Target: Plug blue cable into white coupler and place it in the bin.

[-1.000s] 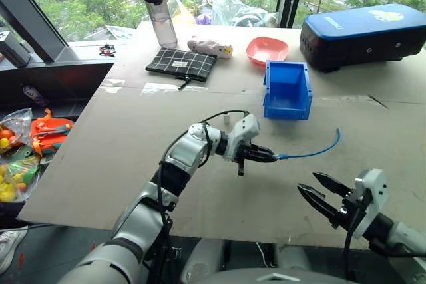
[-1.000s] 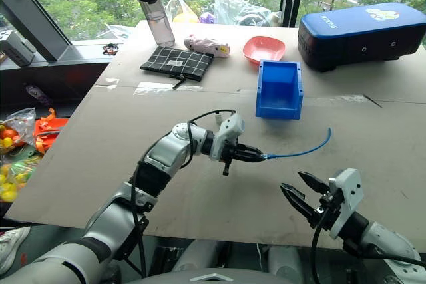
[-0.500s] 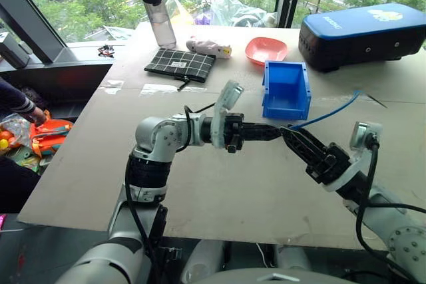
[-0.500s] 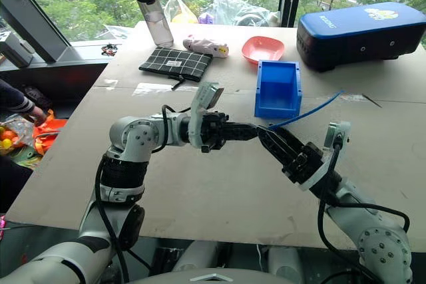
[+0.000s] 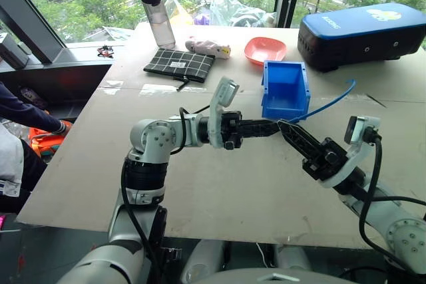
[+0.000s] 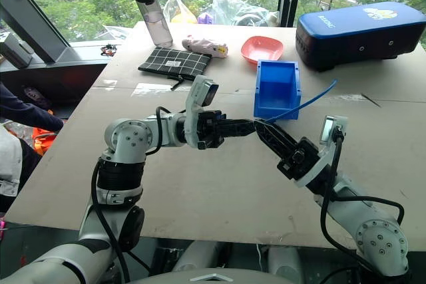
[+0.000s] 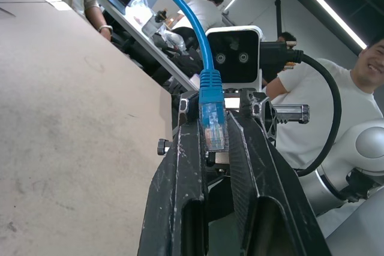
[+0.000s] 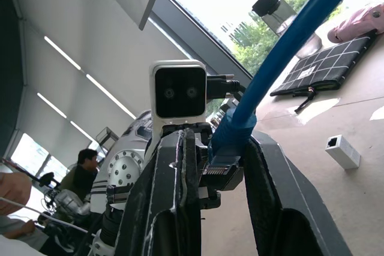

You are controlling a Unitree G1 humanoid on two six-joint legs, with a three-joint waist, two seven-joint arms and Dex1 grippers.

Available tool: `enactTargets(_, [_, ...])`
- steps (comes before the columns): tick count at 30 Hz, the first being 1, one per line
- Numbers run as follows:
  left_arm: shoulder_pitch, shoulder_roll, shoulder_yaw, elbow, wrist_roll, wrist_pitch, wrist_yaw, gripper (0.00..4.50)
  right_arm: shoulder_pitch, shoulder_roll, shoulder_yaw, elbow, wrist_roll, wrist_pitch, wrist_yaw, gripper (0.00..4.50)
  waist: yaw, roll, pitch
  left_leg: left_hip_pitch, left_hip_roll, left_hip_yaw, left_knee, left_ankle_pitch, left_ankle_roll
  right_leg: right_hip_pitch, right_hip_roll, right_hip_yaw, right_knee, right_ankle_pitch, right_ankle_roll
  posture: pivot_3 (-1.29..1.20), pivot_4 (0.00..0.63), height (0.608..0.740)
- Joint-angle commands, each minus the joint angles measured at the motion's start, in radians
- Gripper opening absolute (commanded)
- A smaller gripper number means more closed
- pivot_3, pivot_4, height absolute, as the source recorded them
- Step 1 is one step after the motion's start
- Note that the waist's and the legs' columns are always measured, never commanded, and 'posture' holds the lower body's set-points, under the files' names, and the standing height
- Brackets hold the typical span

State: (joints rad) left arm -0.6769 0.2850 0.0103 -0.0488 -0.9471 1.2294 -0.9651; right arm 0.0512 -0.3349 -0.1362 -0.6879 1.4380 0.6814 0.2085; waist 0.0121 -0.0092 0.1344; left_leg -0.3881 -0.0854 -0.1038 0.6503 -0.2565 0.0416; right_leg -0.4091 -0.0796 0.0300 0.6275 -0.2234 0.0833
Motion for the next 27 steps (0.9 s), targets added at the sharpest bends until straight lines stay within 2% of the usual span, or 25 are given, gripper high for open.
enactTargets(1, [-0.003,0.007,0.004,-0.045,-0.02,-0.012,0.014,0.0,-0.006,-0.01,0.003,-0.014,0.042,-0.02,0.002,1.55,0.0,0.0,0.0,0.0,0.0,0.0,0.0,0.0,0.0,0.0,0.0,0.0,0.0,0.0,0.0,0.0,0.15,0.74])
enactTargets(2, [-0.003,0.006,0.005,-0.044,-0.023,-0.012,0.016,0.0,-0.005,-0.006,0.004,-0.016,0.043,-0.026,-0.013,1.84,0.0,0.0,0.0,0.0,0.0,0.0,0.0,0.0,0.0,0.0,0.0,0.0,0.0,0.0,0.0,0.0,0.15,0.74])
enactTargets(3, [-0.003,0.006,0.005,-0.043,-0.025,-0.013,0.018,0.0,-0.005,-0.004,0.004,-0.018,0.042,-0.032,-0.026,2.35,0.0,0.0,0.0,0.0,0.0,0.0,0.0,0.0,0.0,0.0,0.0,0.0,0.0,0.0,0.0,0.0,0.15,0.74])
enactTargets(4, [-0.003,0.006,0.006,-0.043,-0.027,-0.013,0.02,0.0,-0.004,-0.002,0.004,-0.018,0.041,-0.038,-0.037,2.53,0.0,0.0,0.0,0.0,0.0,0.0,0.0,0.0,0.0,0.0,0.0,0.0,0.0,0.0,0.0,0.0,0.15,0.74])
enactTargets(12, [-0.003,-0.003,0.01,-0.042,-0.04,-0.014,0.033,0.0,-0.001,-0.019,0.005,-0.013,0.054,-0.049,-0.046,2.53,0.0,0.0,0.0,0.0,0.0,0.0,0.0,0.0,0.0,0.0,0.0,0.0,0.0,0.0,0.0,0.0,0.15,0.74])
enactTargets(17, [0.002,-0.003,0.01,-0.045,-0.045,-0.016,0.036,0.0,0.0,-0.022,0.002,-0.009,0.067,-0.054,-0.043,0.29,0.0,0.0,0.0,0.0,0.0,0.0,0.0,0.0,0.0,0.0,0.0,0.0,0.0,0.0,0.0,0.0,0.15,0.74])
enactTargets(18, [0.006,-0.002,0.009,-0.048,-0.046,-0.018,0.037,0.0,0.001,-0.024,0.001,-0.009,0.074,-0.056,-0.042,0.02,0.001,0.0,0.0,0.0,0.0,0.0,0.0,0.0,0.0,0.0,0.0,0.0,0.0,0.0,0.0,0.0,0.15,0.74])
enactTargets(25, [0.037,0.019,-0.002,-0.081,-0.023,-0.054,0.052,0.0,-0.003,-0.036,0.006,-0.005,0.09,-0.06,-0.039,0.02,0.0,0.0,0.0,0.0,0.0,0.0,0.0,0.0,0.0,0.0,0.0,0.001,0.0,0.0,0.0,0.0,0.15,0.74])
enactTargets(26, [0.044,0.031,0.009,-0.089,-0.035,-0.046,0.05,0.99,-0.004,-0.038,0.01,-0.003,0.088,-0.059,-0.037,0.0,0.0,0.0,0.0,0.0,0.0,0.001,0.0,0.0,0.0,0.0,0.0,0.001,0.0,0.0,0.0,0.0,0.15,0.74])
enactTargets(27, [0.056,0.052,0.022,-0.107,-0.04,-0.044,0.053,1.28,-0.004,-0.041,0.015,-0.004,0.083,-0.058,-0.035,0.0,-0.001,0.0,0.0,0.0,0.0,0.001,-0.001,0.0,0.0,0.0,0.0,0.001,0.0,0.0,0.0,0.0,0.15,0.74])
